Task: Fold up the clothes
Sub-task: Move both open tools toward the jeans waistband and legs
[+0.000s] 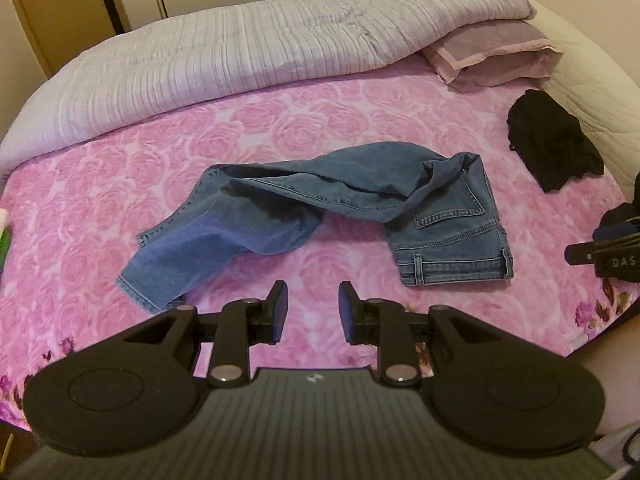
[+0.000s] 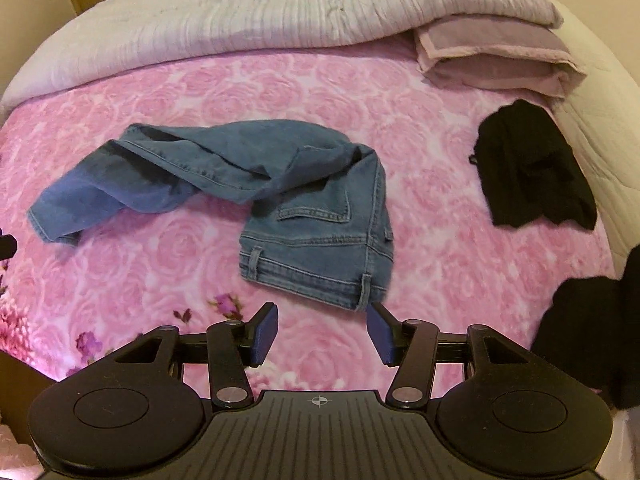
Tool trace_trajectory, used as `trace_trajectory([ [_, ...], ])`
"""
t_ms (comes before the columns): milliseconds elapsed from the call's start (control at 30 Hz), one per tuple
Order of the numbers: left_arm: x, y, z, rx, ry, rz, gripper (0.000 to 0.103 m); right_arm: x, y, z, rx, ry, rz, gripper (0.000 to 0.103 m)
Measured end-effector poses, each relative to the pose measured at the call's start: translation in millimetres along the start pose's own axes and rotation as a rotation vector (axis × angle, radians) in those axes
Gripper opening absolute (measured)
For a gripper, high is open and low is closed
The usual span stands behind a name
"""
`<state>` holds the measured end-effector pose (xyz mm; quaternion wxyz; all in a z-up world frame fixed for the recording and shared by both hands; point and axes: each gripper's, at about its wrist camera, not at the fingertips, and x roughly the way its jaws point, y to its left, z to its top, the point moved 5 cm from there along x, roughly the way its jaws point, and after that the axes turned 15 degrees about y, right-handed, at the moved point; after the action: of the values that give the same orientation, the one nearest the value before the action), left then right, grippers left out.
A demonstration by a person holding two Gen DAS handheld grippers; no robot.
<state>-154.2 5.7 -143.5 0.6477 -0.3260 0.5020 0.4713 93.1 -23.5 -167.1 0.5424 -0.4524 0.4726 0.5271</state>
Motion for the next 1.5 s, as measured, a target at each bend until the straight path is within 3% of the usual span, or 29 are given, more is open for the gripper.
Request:
trace_trajectory([
  [367, -9.0, 26.4, -3.5, -0.018, -0.007, 0.028, 0.027, -2.1, 32.5, 8.3, -0.035, -0.009, 0.018, 0.053],
  [667, -8.4, 79.9, -2.2, 0.037, -0.032, 0.002, 0.030, -9.9, 75.3, 16.7, 0.017, -0.025, -0.009, 0.054],
  [1000, 16.1, 139.7, 0.8, 0.166, -0.015, -0.025, 0.036, -4.4, 86.9, -5.1, 0.260, -0.014, -0.009, 0.054],
  [1267, 44.6, 150.0, 9.9, 0.218, 0.029, -0.072, 0.037, 15.9, 65.0, -52.6, 0.463, 0.068, -0.033, 0.054],
  [1500, 62.6, 149.3, 30.6, 0.189, 0.049, -0.084, 0.037, 27.8, 43.3, -59.6, 0.535, 0.111, -0.052, 0.054],
])
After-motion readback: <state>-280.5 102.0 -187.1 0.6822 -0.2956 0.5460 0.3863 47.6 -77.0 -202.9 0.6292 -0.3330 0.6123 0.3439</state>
